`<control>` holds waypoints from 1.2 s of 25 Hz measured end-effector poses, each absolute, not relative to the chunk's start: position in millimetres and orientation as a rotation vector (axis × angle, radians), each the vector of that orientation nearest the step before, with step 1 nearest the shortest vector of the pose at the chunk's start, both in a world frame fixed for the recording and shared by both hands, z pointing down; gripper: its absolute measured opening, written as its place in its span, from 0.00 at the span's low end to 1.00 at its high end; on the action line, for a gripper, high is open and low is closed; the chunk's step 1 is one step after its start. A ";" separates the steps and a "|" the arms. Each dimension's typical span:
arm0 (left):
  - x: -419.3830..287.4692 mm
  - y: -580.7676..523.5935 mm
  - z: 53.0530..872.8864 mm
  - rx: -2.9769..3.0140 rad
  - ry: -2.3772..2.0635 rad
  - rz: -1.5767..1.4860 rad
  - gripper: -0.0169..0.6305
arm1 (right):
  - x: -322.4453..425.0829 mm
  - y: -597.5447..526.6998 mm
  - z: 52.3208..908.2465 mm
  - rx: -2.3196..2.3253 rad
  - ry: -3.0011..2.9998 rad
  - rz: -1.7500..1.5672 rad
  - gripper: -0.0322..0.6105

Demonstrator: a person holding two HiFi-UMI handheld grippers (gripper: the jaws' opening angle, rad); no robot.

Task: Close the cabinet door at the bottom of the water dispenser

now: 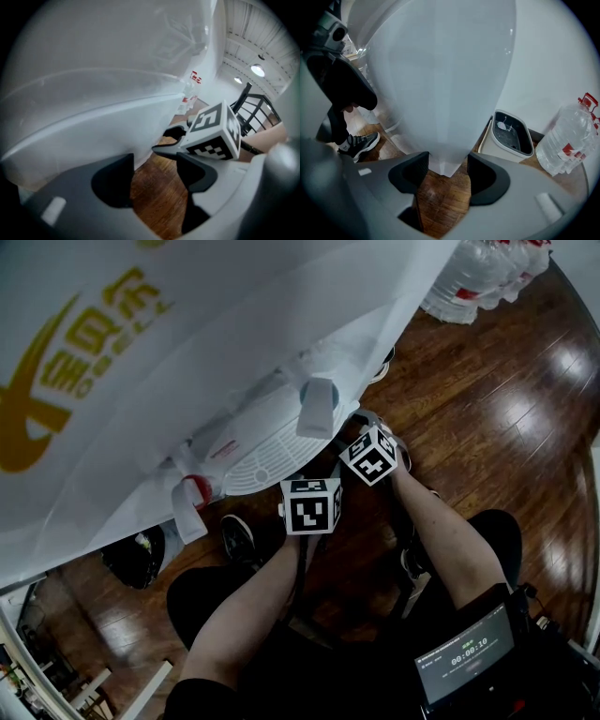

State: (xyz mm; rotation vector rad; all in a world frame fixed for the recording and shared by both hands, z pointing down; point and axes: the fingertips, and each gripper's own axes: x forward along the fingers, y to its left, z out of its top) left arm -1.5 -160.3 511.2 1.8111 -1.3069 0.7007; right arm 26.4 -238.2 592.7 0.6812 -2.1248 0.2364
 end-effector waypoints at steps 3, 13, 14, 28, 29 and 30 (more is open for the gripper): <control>-2.6 -158.2 513.1 1.824 -1.310 0.732 0.46 | 24.9 -241.7 591.8 0.692 -2.128 0.242 0.45; 11.0 -153.5 513.4 1.848 -1.236 0.764 0.46 | 27.6 -241.8 596.1 0.639 -2.113 0.238 0.45; 10.7 -154.6 513.1 1.849 -1.237 0.766 0.46 | 29.1 -243.5 595.2 0.640 -2.110 0.238 0.45; 18.2 -112.9 475.9 1.992 -1.413 0.677 0.46 | 51.8 -189.9 525.4 0.831 -2.258 0.315 0.32; 16.8 -105.8 471.8 2.000 -1.432 0.667 0.46 | 50.8 -181.9 517.1 0.833 -2.278 0.306 0.31; 14.0 -99.9 468.1 2.004 -1.454 0.657 0.46 | 50.0 -174.9 508.7 0.837 -2.299 0.293 0.31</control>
